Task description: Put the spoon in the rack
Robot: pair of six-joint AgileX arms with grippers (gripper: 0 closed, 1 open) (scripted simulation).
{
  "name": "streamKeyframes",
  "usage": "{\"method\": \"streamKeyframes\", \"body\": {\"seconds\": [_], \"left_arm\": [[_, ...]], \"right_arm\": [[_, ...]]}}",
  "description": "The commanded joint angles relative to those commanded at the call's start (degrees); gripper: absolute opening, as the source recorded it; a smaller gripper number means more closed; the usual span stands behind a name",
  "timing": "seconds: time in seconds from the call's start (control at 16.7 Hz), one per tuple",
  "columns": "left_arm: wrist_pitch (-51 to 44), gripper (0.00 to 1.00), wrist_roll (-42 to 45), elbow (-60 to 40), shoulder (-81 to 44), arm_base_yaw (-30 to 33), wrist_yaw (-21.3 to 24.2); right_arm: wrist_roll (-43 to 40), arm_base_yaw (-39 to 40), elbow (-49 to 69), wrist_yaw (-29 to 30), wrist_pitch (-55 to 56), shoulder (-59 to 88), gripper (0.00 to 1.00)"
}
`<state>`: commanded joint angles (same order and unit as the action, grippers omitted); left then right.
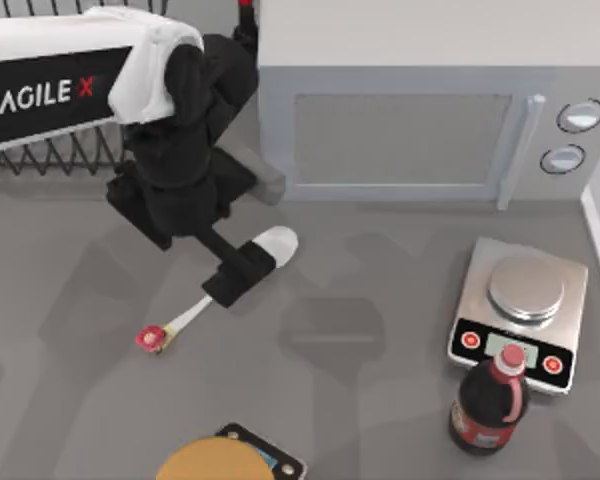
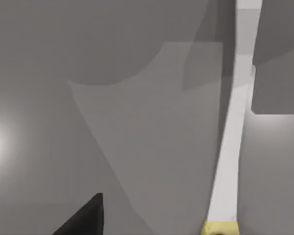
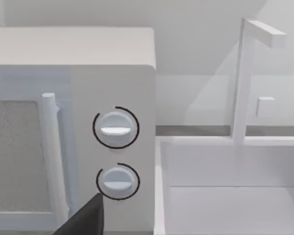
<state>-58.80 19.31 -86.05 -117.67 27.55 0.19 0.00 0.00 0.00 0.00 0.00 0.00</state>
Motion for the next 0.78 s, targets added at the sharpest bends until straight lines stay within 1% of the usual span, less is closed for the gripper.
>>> {"method": "streamKeyframes", "body": {"seconds": [0.18,0.3,0.6,0.78], "left_arm": [[8.59,1.00,0.02,4.73,-3.05,-0.01,0.02],[12.15,1.00,0.04,7.07,-4.67,0.01,0.04],[13.26,1.00,0.06,7.87,-5.30,0.03,0.04],[13.26,0.77,0.06,7.87,-5.30,0.03,0.04]], "right_arm": [[0.00,0.00,0.00,0.00,0.00,0.00,1.00],[0.00,0.00,0.00,0.00,0.00,0.00,1.00],[0.00,0.00,0.00,0.00,0.00,0.00,1.00],[0.00,0.00,0.00,0.00,0.00,0.00,1.00]]}}
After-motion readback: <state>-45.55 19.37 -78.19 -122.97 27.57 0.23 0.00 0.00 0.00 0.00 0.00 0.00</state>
